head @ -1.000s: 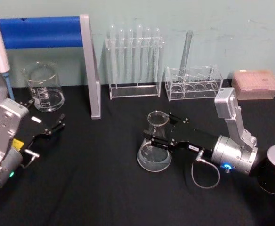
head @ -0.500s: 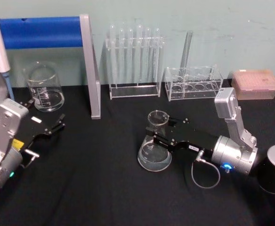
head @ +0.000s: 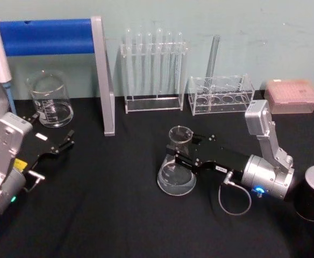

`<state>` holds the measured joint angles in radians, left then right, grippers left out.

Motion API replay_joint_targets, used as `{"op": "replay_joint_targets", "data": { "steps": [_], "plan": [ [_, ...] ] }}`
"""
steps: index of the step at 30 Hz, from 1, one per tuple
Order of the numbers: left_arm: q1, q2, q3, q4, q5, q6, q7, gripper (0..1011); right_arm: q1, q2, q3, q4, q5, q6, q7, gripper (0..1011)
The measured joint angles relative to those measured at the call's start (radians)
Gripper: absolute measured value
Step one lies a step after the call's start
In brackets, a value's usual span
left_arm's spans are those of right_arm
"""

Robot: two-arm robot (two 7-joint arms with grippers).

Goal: Grasp the erlenmeyer flask with one hand, shake it three times, then place it back.

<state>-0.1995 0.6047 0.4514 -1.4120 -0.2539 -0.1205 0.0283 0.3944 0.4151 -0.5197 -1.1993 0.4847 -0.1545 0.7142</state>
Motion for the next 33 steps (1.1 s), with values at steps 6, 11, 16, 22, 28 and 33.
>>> {"op": "replay_joint_targets", "data": {
  "steps": [6, 11, 16, 22, 28, 33],
  "plan": [
    [0.000, 0.000, 0.000, 0.000, 0.000, 0.000, 0.000, 1001, -0.011, 0.004, 0.028, -0.023, -0.001, 0.001, -0.043, 449],
    [0.000, 0.000, 0.000, 0.000, 0.000, 0.000, 0.000, 1001, -0.037, 0.009, 0.060, -0.072, 0.005, 0.014, -0.089, 449],
    [0.000, 0.000, 0.000, 0.000, 0.000, 0.000, 0.000, 1001, -0.070, 0.012, 0.098, -0.140, 0.005, 0.023, -0.156, 449],
    [0.000, 0.000, 0.000, 0.000, 0.000, 0.000, 0.000, 1001, -0.120, -0.001, 0.154, -0.246, -0.027, 0.042, -0.286, 449],
    [0.000, 0.000, 0.000, 0.000, 0.000, 0.000, 0.000, 1001, -0.159, -0.023, 0.188, -0.314, -0.053, 0.070, -0.373, 449],
    [0.000, 0.000, 0.000, 0.000, 0.000, 0.000, 0.000, 1001, -0.189, -0.041, 0.206, -0.354, -0.060, 0.105, -0.406, 449]
  ]
}}
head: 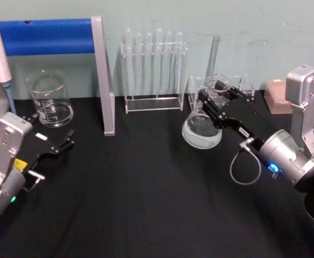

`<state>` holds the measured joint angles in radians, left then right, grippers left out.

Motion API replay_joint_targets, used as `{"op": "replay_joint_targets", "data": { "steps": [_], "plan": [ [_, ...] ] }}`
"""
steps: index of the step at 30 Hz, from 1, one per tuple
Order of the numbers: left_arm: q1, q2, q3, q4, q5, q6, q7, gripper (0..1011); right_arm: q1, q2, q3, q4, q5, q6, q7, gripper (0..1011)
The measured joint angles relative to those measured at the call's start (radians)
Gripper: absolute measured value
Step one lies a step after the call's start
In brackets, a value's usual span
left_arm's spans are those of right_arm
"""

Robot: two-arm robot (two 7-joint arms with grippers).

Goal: Grasp the erlenmeyer flask with one hand, shake it three times, then place it back.

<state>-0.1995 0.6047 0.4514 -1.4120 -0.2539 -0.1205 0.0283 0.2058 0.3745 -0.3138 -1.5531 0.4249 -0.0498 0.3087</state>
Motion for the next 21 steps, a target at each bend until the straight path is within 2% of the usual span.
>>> {"op": "replay_joint_targets", "data": {
  "steps": [12, 15, 21],
  "plan": [
    [0.000, 0.000, 0.000, 0.000, 0.000, 0.000, 0.000, 1001, -0.024, -0.023, 0.027, -0.019, -0.026, 0.025, -0.011, 449],
    [0.000, 0.000, 0.000, 0.000, 0.000, 0.000, 0.000, 1001, -0.024, -0.025, 0.024, -0.019, -0.030, 0.027, 0.007, 449],
    [0.000, 0.000, 0.000, 0.000, 0.000, 0.000, 0.000, 1001, -0.022, -0.020, -0.006, -0.024, -0.033, 0.029, 0.068, 449]
  ]
}}
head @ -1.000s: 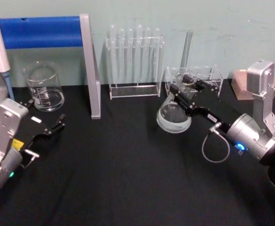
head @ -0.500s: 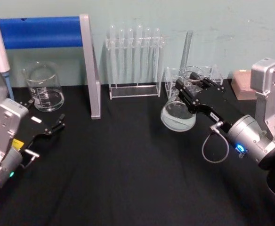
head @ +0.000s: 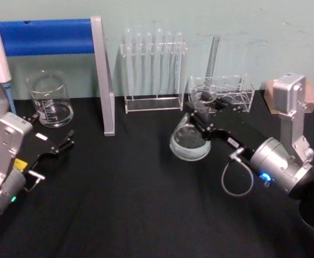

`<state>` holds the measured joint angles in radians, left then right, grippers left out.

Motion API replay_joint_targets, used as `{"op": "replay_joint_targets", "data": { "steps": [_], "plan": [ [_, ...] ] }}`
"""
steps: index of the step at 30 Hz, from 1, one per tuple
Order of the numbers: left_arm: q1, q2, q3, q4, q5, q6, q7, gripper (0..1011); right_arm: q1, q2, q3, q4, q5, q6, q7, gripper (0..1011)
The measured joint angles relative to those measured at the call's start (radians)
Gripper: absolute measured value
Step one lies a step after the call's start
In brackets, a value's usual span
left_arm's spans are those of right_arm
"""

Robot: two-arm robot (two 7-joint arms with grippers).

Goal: Grasp the erlenmeyer flask with one hand, shake it three times, then place it back.

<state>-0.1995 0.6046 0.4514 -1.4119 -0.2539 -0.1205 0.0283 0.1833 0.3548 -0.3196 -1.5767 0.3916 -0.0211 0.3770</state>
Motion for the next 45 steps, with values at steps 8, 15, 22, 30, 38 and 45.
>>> {"op": "replay_joint_targets", "data": {
  "steps": [8, 15, 22, 30, 38, 45],
  "plan": [
    [0.000, 0.000, 0.000, 0.000, 0.000, 0.000, 0.000, 1001, 0.019, 0.019, -0.076, -0.009, 0.016, -0.003, 0.113, 449],
    [0.000, 0.000, 0.000, 0.000, 0.000, 0.000, 0.000, 1001, 0.036, 0.038, -0.147, -0.023, 0.030, -0.010, 0.193, 449],
    [0.000, 0.000, 0.000, 0.000, 0.000, 0.000, 0.000, 1001, 0.048, 0.051, -0.184, -0.026, 0.043, -0.020, 0.222, 449],
    [0.000, 0.000, 0.000, 0.000, 0.000, 0.000, 0.000, 1001, 0.050, 0.059, -0.171, -0.016, 0.063, -0.029, 0.179, 449],
    [0.000, 0.000, 0.000, 0.000, 0.000, 0.000, 0.000, 1001, 0.033, 0.069, -0.090, 0.006, 0.073, -0.030, 0.080, 449],
    [0.000, 0.000, 0.000, 0.000, 0.000, 0.000, 0.000, 1001, 0.001, 0.080, 0.006, 0.019, 0.072, -0.031, -0.003, 449]
  ]
}}
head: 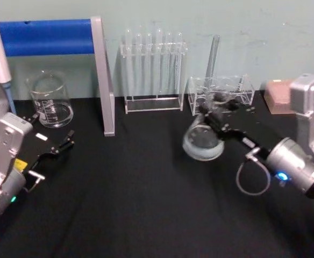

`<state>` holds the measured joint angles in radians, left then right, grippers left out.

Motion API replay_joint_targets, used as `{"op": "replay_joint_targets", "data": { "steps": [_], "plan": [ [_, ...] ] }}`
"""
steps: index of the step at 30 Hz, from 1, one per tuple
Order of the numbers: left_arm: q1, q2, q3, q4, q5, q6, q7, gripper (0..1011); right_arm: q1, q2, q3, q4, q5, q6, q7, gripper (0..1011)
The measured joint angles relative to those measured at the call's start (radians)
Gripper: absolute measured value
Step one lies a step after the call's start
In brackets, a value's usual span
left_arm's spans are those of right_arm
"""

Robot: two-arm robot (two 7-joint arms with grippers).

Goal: Grasp the erlenmeyer flask with one hand, shake it three times, then place it back.

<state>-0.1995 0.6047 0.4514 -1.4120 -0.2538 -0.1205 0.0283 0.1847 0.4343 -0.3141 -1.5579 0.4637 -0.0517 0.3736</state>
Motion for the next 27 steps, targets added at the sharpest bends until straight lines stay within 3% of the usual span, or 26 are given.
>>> {"op": "replay_joint_targets", "data": {
  "steps": [6, 14, 19, 27],
  "plan": [
    [0.000, 0.000, 0.000, 0.000, 0.000, 0.000, 0.000, 1001, -0.034, 0.005, 0.067, -0.005, -0.008, 0.000, -0.049, 449],
    [0.000, 0.000, 0.000, 0.000, 0.000, 0.000, 0.000, 1001, -0.051, -0.003, 0.094, -0.016, -0.021, 0.008, -0.049, 449],
    [0.000, 0.000, 0.000, 0.000, 0.000, 0.000, 0.000, 1001, -0.043, -0.013, 0.070, -0.017, -0.026, 0.015, -0.007, 449],
    [0.000, 0.000, 0.000, 0.000, 0.000, 0.000, 0.000, 1001, -0.002, -0.022, -0.037, -0.014, -0.022, 0.020, 0.118, 449]
  ]
}}
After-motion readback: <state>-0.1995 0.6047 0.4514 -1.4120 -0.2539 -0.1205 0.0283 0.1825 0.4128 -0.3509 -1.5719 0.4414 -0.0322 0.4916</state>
